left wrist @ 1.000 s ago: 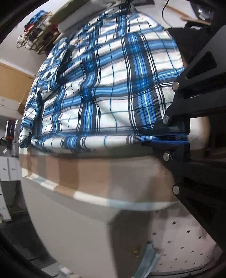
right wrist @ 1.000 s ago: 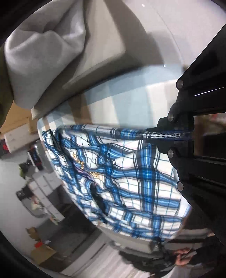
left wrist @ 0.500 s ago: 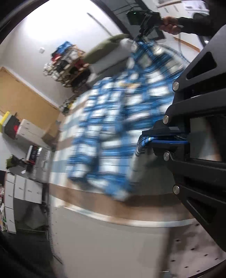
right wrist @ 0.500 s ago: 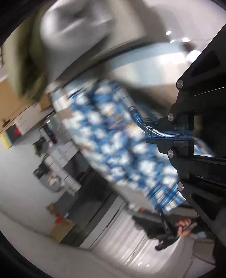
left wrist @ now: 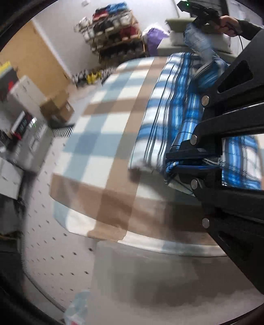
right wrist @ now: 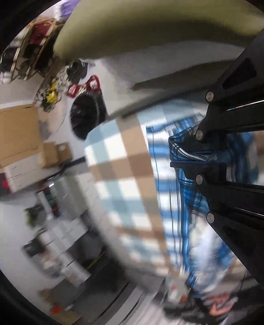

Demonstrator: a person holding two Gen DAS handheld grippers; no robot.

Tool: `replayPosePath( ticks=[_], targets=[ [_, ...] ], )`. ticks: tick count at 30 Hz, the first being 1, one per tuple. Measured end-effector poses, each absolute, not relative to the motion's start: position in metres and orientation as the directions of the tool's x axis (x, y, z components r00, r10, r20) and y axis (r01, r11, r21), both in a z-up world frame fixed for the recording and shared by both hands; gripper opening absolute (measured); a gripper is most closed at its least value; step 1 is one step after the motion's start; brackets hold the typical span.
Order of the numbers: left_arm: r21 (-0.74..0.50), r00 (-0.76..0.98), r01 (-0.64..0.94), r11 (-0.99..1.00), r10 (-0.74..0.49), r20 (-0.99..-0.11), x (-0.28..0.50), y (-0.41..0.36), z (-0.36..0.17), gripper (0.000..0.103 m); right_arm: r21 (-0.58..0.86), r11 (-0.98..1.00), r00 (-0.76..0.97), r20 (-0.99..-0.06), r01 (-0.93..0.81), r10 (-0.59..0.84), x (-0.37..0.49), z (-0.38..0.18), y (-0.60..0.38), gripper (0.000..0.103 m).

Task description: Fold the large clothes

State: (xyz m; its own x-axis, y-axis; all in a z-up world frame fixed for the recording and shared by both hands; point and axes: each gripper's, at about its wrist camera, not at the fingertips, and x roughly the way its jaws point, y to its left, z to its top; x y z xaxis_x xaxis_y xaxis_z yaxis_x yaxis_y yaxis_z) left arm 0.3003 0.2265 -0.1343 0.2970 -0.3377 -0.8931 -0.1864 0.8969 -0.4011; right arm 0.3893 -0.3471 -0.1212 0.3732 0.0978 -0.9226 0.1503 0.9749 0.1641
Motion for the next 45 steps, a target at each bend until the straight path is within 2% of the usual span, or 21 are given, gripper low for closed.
replayPosePath(
  ticks=[4,7,9,11,12,13,16,17,19,21,26,29,32,35,37,38,40,41,42,43,45],
  targets=[
    [-0.435,0.23,-0.264,0.861,-0.382,-0.895,0.313,0.24,-0.153,0.006,0.123,0.966,0.254,-0.965,0.226,0.064,0.398,-0.16,-0.375,0.008],
    [-0.397,0.264,-0.228,0.889,-0.335,-0.904,0.305,0.244,-0.14,0.03,0.14,0.957,0.226,-0.971,0.254,0.082,0.399,-0.169,-0.389,0.008],
    [-0.368,0.341,-0.211,0.906,-0.284,-0.896,0.297,0.25,-0.116,0.063,0.168,0.953,0.257,-0.961,0.25,0.102,0.399,-0.16,-0.392,0.011],
    [-0.377,0.43,-0.202,0.904,-0.264,-0.863,0.285,0.261,-0.092,0.067,0.174,0.956,0.317,-0.944,0.237,0.094,0.401,-0.145,-0.389,0.026],
    [-0.366,0.44,-0.199,0.909,-0.251,-0.862,0.283,0.263,-0.087,0.067,0.167,0.961,0.345,-0.935,0.22,0.083,0.401,-0.137,-0.387,0.043],
    [-0.332,0.445,-0.196,0.923,-0.219,-0.868,0.28,0.263,-0.079,0.067,0.145,0.97,0.38,-0.923,0.195,0.061,0.402,-0.127,-0.383,0.055],
    [-0.261,0.469,-0.126,0.957,-0.175,-0.866,0.28,0.245,-0.062,0.067,0.071,0.991,0.464,-0.886,0.11,0.012,0.403,-0.102,-0.366,0.059],
    [-0.256,0.465,-0.059,0.965,-0.2,-0.862,0.279,0.229,-0.056,0.067,0.067,0.995,0.483,-0.875,0.076,0.022,0.406,-0.098,-0.36,0.061],
    [-0.253,0.432,0.053,0.966,-0.251,-0.866,0.286,0.203,-0.056,0.07,0.052,0.998,0.506,-0.86,-0.044,0.067,0.41,-0.095,-0.34,0.076],
    [-0.22,0.371,0.209,0.953,-0.286,-0.884,0.291,0.156,-0.063,0.075,0.041,0.986,0.476,-0.872,-0.161,0.114,0.416,-0.104,-0.316,0.078],
    [-0.05,0.249,0.568,0.822,-0.23,-0.941,0.294,0.047,-0.106,0.075,0.038,0.895,0.285,-0.941,-0.445,0.182,0.43,-0.162,-0.26,0.078],
    [-0.028,0.169,0.714,0.699,-0.211,-0.963,0.299,0.014,-0.127,0.075,-0.039,0.846,0.205,-0.975,-0.532,0.084,0.435,-0.195,-0.24,0.076],
    [-0.094,0.083,0.74,0.666,-0.229,-0.97,0.32,0.01,-0.137,0.075,-0.052,0.834,0.194,-0.979,-0.55,0.067,0.444,-0.206,-0.234,0.076],
    [-0.069,0.077,0.742,0.667,-0.187,-0.979,0.335,0.007,-0.154,0.075,-0.091,0.811,0.176,-0.984,-0.578,0.016,0.455,-0.22,-0.231,0.076],
    [-0.084,0.039,0.735,0.673,-0.165,-0.985,0.338,0.006,-0.162,0.071,-0.086,0.814,0.127,-0.992,-0.575,-0.015,0.46,-0.231,-0.231,0.075],
    [-0.093,0.032,0.738,0.668,-0.172,-0.985,0.338,0.005,-0.163,0.064,-0.075,0.82,0.104,-0.994,-0.567,-0.018,0.462,-0.236,-0.231,0.074],
    [-0.085,0.041,0.737,0.67,-0.17,-0.985,0.335,0.004,-0.165,0.052,-0.051,0.819,0.086,-0.996,-0.571,-0.003,0.459,-0.236,-0.229,0.055],
    [-0.055,0.063,0.749,0.66,-0.154,-0.986,0.331,0.003,-0.165,0.037,-0.07,0.807,0.105,-0.994,-0.586,-0.01,0.454,-0.233,-0.225,0.048],
    [-0.028,0.079,0.755,0.655,-0.134,-0.988,0.329,0.001,-0.167,0.015,-0.104,0.799,0.134,-0.99,-0.592,-0.029,0.449,-0.229,-0.222,0.031],
    [0.006,0.103,0.755,0.656,-0.108,-0.989,0.326,0.0,-0.167,0.011,-0.129,0.794,0.153,-0.987,-0.593,-0.046,0.444,-0.225,-0.22,0.013],
    [0.032,0.124,0.733,0.679,-0.088,-0.988,0.323,-0.001,-0.162,0.004,-0.168,0.799,0.199,-0.978,-0.577,-0.062,0.434,-0.216,-0.22,0.007]
  ],
)
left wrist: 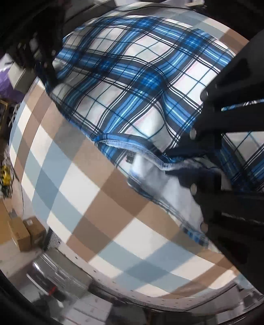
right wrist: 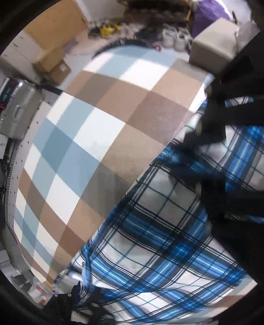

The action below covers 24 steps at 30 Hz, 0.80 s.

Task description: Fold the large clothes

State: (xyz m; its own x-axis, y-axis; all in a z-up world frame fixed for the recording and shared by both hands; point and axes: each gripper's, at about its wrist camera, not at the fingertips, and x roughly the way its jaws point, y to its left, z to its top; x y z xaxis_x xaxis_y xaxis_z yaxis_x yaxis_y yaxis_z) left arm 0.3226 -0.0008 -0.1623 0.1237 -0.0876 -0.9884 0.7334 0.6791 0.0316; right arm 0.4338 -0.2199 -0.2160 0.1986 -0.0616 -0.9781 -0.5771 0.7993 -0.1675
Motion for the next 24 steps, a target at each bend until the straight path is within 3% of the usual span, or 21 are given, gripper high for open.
replayPosePath(
  ticks=[12,17,22,24],
  targets=[
    [0.201,0.283,0.706,0.68,-0.011,-0.959,0.303,-0.015,-0.127,0.001,-0.167,0.921,0.495,-0.869,-0.351,0.031,0.418,-0.134,-0.242,0.003],
    [0.235,0.299,0.665,0.709,0.035,-0.954,0.332,-0.006,-0.126,0.001,-0.19,0.936,0.47,-0.882,-0.295,-0.031,0.445,-0.164,-0.235,0.003],
    [0.24,0.229,0.617,0.749,0.121,-0.966,0.346,0.009,-0.165,0.001,-0.213,0.935,0.43,-0.9,-0.284,-0.074,0.464,-0.22,-0.225,0.007],
    [0.297,0.258,0.574,0.763,0.176,-0.95,0.351,0.018,-0.178,0.007,-0.224,0.939,0.421,-0.902,-0.26,-0.098,0.466,-0.233,-0.227,0.013]
  ],
)
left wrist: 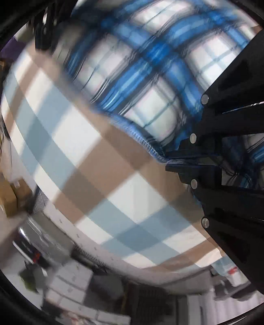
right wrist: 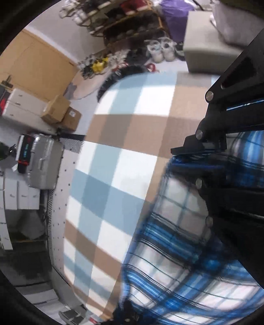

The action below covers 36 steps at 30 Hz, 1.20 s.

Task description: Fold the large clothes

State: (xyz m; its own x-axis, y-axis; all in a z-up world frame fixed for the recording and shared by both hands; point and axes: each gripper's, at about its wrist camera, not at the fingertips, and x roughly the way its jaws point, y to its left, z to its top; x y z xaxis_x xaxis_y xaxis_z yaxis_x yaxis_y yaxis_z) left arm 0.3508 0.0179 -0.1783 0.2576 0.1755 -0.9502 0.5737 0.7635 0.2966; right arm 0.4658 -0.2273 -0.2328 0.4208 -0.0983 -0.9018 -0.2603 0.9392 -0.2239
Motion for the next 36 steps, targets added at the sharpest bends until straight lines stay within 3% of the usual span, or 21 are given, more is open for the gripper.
replayPosePath(
  ticks=[5,6,7,9,11,13,15,18,21,23,26,32,34,36],
  targets=[
    [0.377,0.382,0.312,0.872,0.249,-0.89,0.365,0.07,-0.143,0.008,-0.168,0.977,0.495,-0.865,-0.132,-0.082,0.44,-0.205,-0.257,0.015],
    [0.354,0.38,0.265,0.897,0.241,-0.893,0.363,0.085,-0.132,0.008,-0.153,0.98,0.522,-0.85,-0.126,-0.065,0.428,-0.192,-0.259,0.024],
    [0.332,0.382,0.238,0.913,0.226,-0.896,0.358,0.095,-0.124,0.008,-0.118,0.981,0.55,-0.835,-0.151,-0.016,0.411,-0.177,-0.257,0.04],
    [0.284,0.404,0.222,0.933,0.177,-0.897,0.335,0.111,-0.105,0.009,-0.066,0.973,0.586,-0.806,-0.219,0.078,0.379,-0.156,-0.249,0.062],
    [0.265,0.435,0.246,0.932,0.138,-0.89,0.301,0.114,-0.094,0.014,-0.061,0.954,0.628,-0.764,-0.294,0.145,0.335,-0.141,-0.232,0.067],
    [0.23,0.449,0.295,0.927,0.077,-0.89,0.266,0.114,-0.094,0.028,-0.047,0.934,0.636,-0.744,-0.355,0.205,0.294,-0.141,-0.217,0.076],
    [0.171,0.452,0.337,0.926,0.001,-0.892,0.24,0.109,-0.1,0.051,-0.042,0.927,0.621,-0.754,-0.373,0.215,0.275,-0.158,-0.204,0.077],
    [0.147,0.403,0.347,0.926,-0.006,-0.915,0.222,0.101,-0.131,0.052,-0.083,0.938,0.572,-0.809,-0.336,0.134,0.276,-0.197,-0.193,0.076],
    [0.222,0.344,0.316,0.922,0.107,-0.933,0.225,0.099,-0.171,0.052,-0.057,0.945,0.475,-0.873,-0.321,0.109,0.285,-0.235,-0.193,0.076],
    [0.231,0.371,0.284,0.93,0.115,-0.921,0.227,0.1,-0.171,0.052,-0.018,0.964,0.508,-0.852,-0.265,0.124,0.285,-0.23,-0.204,0.076],
    [0.352,0.406,0.212,0.912,0.245,-0.88,0.227,0.105,-0.162,0.052,0.086,0.979,0.525,-0.834,-0.182,0.171,0.27,-0.212,-0.224,0.076],
    [0.216,0.444,0.061,0.974,0.167,-0.88,0.196,0.154,-0.135,0.056,-0.018,0.999,0.678,-0.735,-0.028,0.006,0.213,-0.173,-0.282,0.081],
    [0.171,0.424,0.028,0.985,0.143,-0.894,0.194,0.169,-0.139,0.063,-0.027,0.998,0.671,-0.739,0.062,-0.061,0.206,-0.173,-0.311,0.091],
    [0.144,0.388,0.008,0.99,0.129,-0.913,0.198,0.177,-0.152,0.063,-0.008,0.993,0.637,-0.767,0.118,-0.082,0.208,-0.181,-0.332,0.091]
  ],
)
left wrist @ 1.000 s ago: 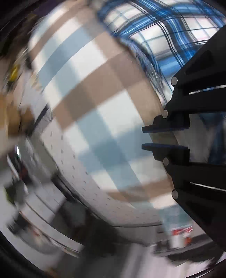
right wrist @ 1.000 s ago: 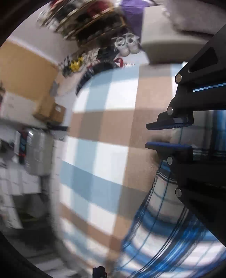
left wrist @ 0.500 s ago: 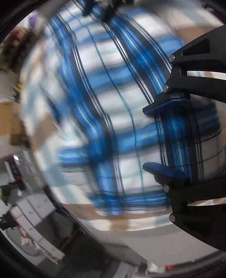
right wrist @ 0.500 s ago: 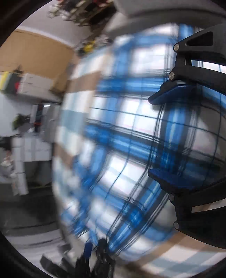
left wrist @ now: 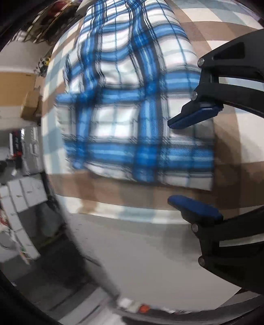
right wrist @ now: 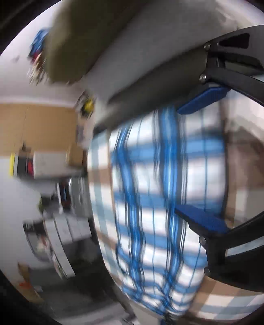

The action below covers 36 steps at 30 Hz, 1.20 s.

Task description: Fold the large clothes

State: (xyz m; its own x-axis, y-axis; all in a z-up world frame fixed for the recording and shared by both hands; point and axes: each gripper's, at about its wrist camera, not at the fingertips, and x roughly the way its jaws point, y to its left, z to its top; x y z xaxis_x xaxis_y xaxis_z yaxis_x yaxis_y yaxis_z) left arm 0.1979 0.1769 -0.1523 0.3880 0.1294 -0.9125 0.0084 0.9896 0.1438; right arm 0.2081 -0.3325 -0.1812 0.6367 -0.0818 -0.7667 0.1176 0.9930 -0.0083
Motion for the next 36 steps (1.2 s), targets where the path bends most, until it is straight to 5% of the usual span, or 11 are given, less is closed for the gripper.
replayPosePath(
  ticks=[7,11,12,14,15,16,19,25,33,36],
  targets=[
    [-0.114,0.284,-0.004,0.994,-0.108,-0.953,0.212,0.184,-0.187,0.061,-0.045,0.994,0.559,-0.824,0.103,-0.095,0.231,-0.207,-0.339,0.091],
    [-0.048,0.305,0.049,0.998,-0.06,-0.95,0.223,0.166,-0.188,0.033,-0.038,0.997,0.515,-0.855,0.062,-0.064,0.246,-0.221,-0.337,0.09],
    [-0.053,0.308,0.064,0.997,-0.07,-0.949,0.226,0.164,-0.189,0.02,-0.027,0.998,0.509,-0.859,0.056,-0.052,0.246,-0.223,-0.337,0.083],
    [-0.071,0.302,0.073,0.995,-0.09,-0.949,0.225,0.158,-0.188,0.009,-0.032,0.998,0.516,-0.855,0.047,-0.051,0.243,-0.223,-0.337,0.07],
    [-0.056,0.305,0.077,0.995,-0.077,-0.949,0.223,0.155,-0.188,0.008,-0.041,0.998,0.53,-0.846,0.04,-0.056,0.24,-0.222,-0.336,0.052],
    [-0.031,0.313,0.092,0.995,-0.058,-0.948,0.222,0.15,-0.188,0.007,-0.046,0.998,0.537,-0.841,0.037,-0.059,0.234,-0.22,-0.337,0.033],
    [0.074,0.351,0.124,0.989,0.026,-0.936,0.209,0.131,-0.19,0.006,-0.027,1.0,0.544,-0.839,0.005,-0.025,0.221,-0.215,-0.339,0.017],
    [0.137,0.386,0.114,0.984,0.084,-0.919,0.159,0.12,-0.188,0.005,-0.122,0.988,0.56,-0.827,-0.098,-0.046,0.175,-0.213,-0.325,0.011],
    [0.104,0.396,0.102,0.989,0.055,-0.917,0.084,0.123,-0.189,0.005,-0.072,0.984,0.508,-0.861,-0.163,0.021,0.11,-0.206,-0.333,0.012],
    [0.108,0.4,0.07,0.992,0.071,-0.914,0.083,0.133,-0.187,0.018,-0.158,0.977,0.542,-0.838,-0.141,-0.057,0.101,-0.188,-0.333,0.016]
  ],
)
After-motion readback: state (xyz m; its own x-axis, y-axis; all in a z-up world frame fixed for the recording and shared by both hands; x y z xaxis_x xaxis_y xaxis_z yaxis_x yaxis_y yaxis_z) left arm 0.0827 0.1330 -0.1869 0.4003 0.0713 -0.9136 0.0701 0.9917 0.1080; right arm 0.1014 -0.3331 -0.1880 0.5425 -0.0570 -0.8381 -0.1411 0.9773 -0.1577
